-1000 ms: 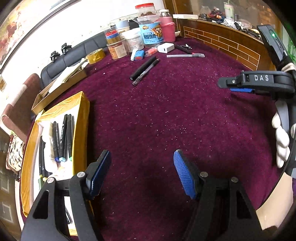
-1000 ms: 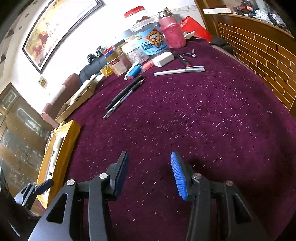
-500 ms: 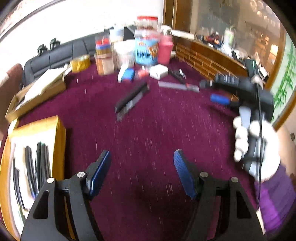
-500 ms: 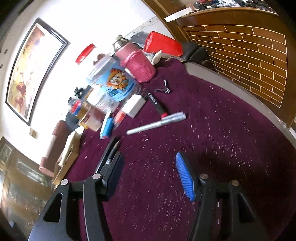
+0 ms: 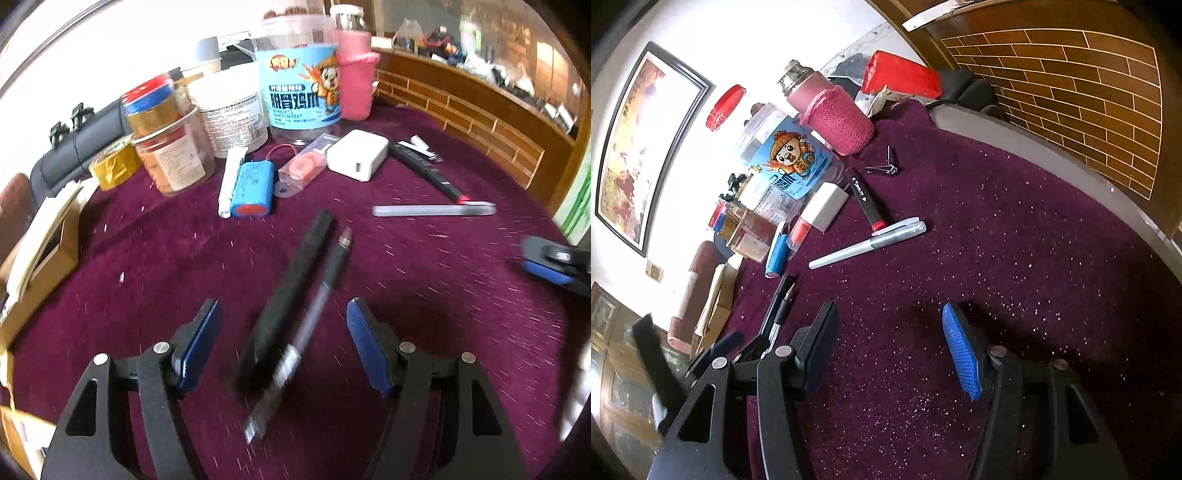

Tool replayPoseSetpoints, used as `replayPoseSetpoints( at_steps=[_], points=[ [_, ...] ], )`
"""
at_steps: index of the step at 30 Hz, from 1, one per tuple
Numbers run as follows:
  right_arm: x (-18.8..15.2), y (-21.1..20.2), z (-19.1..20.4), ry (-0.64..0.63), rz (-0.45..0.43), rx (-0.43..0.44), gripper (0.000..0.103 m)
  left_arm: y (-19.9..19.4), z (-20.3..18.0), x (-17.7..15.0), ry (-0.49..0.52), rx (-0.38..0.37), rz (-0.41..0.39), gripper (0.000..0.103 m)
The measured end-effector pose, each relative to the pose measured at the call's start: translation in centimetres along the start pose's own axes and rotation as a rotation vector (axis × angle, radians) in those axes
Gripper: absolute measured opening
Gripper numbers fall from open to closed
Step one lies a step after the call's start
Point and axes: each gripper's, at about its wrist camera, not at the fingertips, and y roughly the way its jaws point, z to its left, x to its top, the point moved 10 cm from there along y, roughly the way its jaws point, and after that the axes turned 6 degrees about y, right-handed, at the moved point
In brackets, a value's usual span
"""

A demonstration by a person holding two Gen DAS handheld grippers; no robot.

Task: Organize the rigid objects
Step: 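Grasp a black marker and a black pen together with the left gripper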

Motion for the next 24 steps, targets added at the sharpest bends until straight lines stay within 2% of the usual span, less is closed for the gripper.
replayPoseSetpoints(
  at_steps=[2,4,5,6,8,10,12,15,19,22,24],
  points=[
    [0.0,0.0,-0.1,-0.013,-0.003,-0.009,0.053,1.5,-0.1,0.0,0.015,0.003,0.030,0.071],
    [0.1,0.2,0.0,-0.027,-0.008,-0.021,0.053,1.5,-0.3,0.1,0.002,0.003,0.006,0.070],
    [0.1,0.2,0.0,-0.030,-0.010,-0.024,0.053,1.3,-0.5,-0.1,0.002,-0.009,0.004,0.060],
    [0.1,0.2,0.0,-0.031,-0.011,-0.025,0.053,0.9,-1.2,-0.2,0.005,-0.060,0.003,0.035],
    [0.1,0.2,-0.1,-0.034,-0.013,-0.029,0.053,0.2,-1.9,-0.6,0.035,-0.054,0.017,0.023],
    [0.1,0.2,-0.1,-0.042,-0.015,-0.036,0.053,-0.7,-2.8,-1.4,0.074,-0.034,0.016,0.023],
    [0.1,0.2,0.0,-0.052,-0.018,-0.044,0.053,-1.7,-3.1,-2.5,0.057,-0.046,0.025,0.022],
    [0.0,0.3,0.0,-0.068,-0.021,-0.054,0.053,-3.6,-3.8,-4.9,-0.002,-0.109,0.050,0.022],
    [-0.1,0.3,0.2,-0.094,-0.025,-0.070,0.053,-8.0,-5.7,-10.1,-0.071,-0.193,0.070,0.022],
    [-0.3,0.5,0.4,-0.135,-0.030,-0.097,0.054,-11.2,-7.6,-13.6,-0.139,-0.258,0.053,0.022],
    [-0.5,0.5,0.5,-0.155,-0.034,-0.108,0.054,-12.4,-8.0,-14.5,-0.185,-0.298,0.041,0.023]
  ],
)
